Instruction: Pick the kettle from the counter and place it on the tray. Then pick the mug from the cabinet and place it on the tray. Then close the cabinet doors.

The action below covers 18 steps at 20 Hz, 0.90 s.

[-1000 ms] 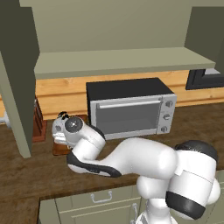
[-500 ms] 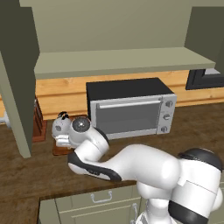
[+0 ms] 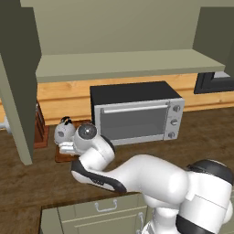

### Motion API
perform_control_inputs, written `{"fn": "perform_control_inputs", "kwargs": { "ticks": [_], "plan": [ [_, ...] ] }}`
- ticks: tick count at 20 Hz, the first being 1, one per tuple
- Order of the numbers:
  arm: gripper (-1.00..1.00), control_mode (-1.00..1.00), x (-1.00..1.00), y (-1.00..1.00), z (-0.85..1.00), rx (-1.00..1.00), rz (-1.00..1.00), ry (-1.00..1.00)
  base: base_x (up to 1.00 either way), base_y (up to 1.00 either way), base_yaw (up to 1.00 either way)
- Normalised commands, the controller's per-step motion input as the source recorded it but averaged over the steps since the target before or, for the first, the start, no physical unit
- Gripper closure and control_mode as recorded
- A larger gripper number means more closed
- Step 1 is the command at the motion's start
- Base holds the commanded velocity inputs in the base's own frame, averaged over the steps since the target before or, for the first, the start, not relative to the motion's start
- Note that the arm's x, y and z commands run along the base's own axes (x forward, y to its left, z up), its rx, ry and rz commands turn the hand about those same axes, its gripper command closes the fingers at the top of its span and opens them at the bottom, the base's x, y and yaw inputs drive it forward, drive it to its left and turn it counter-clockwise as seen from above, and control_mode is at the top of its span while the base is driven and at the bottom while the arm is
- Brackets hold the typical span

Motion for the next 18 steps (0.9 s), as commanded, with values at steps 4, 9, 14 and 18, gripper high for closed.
{"fn": "perform_control_inputs", "kwargs": {
  "ticks": [4, 9, 14, 18],
  "plan": [
    [1.00, -1.00, -0.08, 0.00, 0.00, 0.00, 0.01, 0.00, 0.00, 0.00, 0.00],
    [1.00, -1.00, -0.18, 0.21, 0.00, -0.04, 0.04, -0.05, 0.00, 0.00, 0.00],
    [1.00, -1.00, -0.14, 0.18, -0.02, -0.24, 0.12, -0.11, 0.00, 0.00, 0.00],
    [1.00, -1.00, -0.51, 0.07, 0.03, -0.24, 0.16, -0.23, 0.00, 0.00, 0.00]
  ]
}}
